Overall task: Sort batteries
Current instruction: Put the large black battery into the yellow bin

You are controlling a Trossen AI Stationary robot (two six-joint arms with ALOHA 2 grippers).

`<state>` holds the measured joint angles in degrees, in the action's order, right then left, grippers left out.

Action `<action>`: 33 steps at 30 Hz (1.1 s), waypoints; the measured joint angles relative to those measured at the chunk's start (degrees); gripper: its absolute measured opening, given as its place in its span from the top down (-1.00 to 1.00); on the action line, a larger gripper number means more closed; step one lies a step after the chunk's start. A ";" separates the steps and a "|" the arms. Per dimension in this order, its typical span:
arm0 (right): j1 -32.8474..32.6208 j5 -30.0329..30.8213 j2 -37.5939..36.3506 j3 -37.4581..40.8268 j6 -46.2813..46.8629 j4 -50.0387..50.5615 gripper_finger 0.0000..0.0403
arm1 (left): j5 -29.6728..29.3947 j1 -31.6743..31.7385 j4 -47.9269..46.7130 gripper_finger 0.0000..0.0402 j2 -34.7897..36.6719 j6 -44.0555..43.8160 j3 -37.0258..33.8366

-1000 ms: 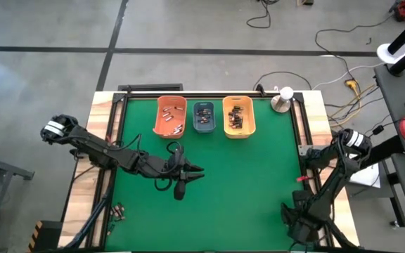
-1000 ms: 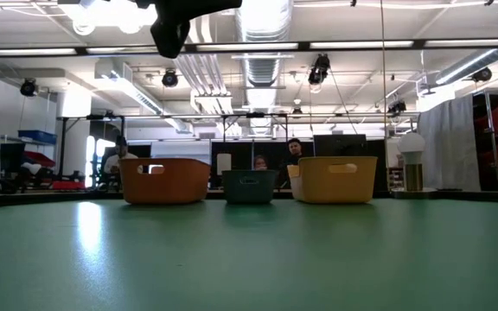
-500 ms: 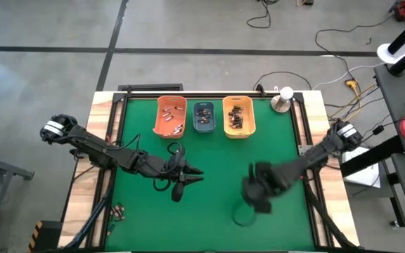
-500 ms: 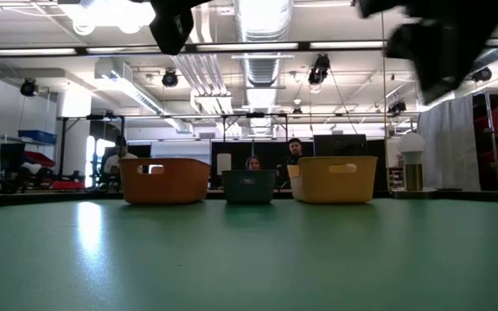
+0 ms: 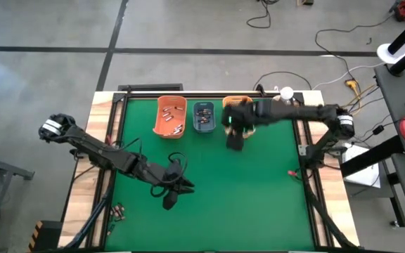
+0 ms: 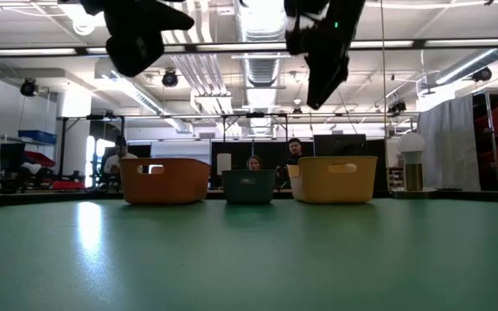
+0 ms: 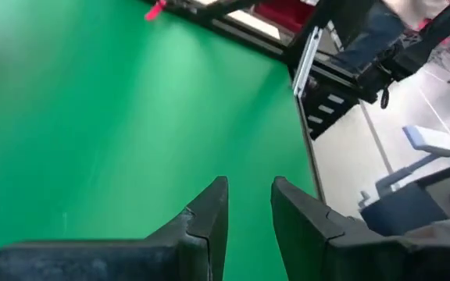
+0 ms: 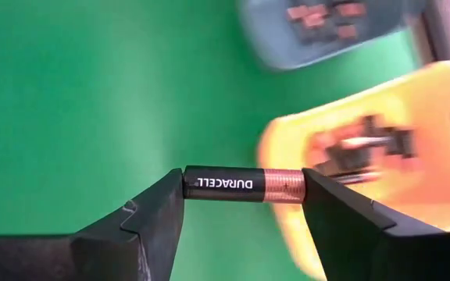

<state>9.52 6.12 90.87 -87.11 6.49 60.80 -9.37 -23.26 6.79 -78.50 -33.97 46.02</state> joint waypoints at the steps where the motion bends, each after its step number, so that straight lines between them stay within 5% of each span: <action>1: 2.62 -0.28 0.00 0.01 -1.79 -0.59 -0.13 | 0.00 0.00 -0.99 0.60 0.56 -0.68 0.00; 6: 13.45 -3.28 1.67 0.95 -10.61 -2.38 -0.14 | -3.49 0.04 -5.38 0.60 3.39 -4.72 0.00; 14: 21.55 -5.28 9.00 1.42 -23.57 -3.22 -0.14 | -12.65 0.01 -5.39 0.60 4.85 -6.72 0.00; 33: 24.12 -4.35 22.73 1.53 -29.62 -5.85 -0.23 | -15.69 -0.42 -0.24 0.60 4.35 -10.72 0.00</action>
<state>33.64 1.77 113.60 -85.58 -23.13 54.95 -25.06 -23.68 6.55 -74.15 -44.69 46.02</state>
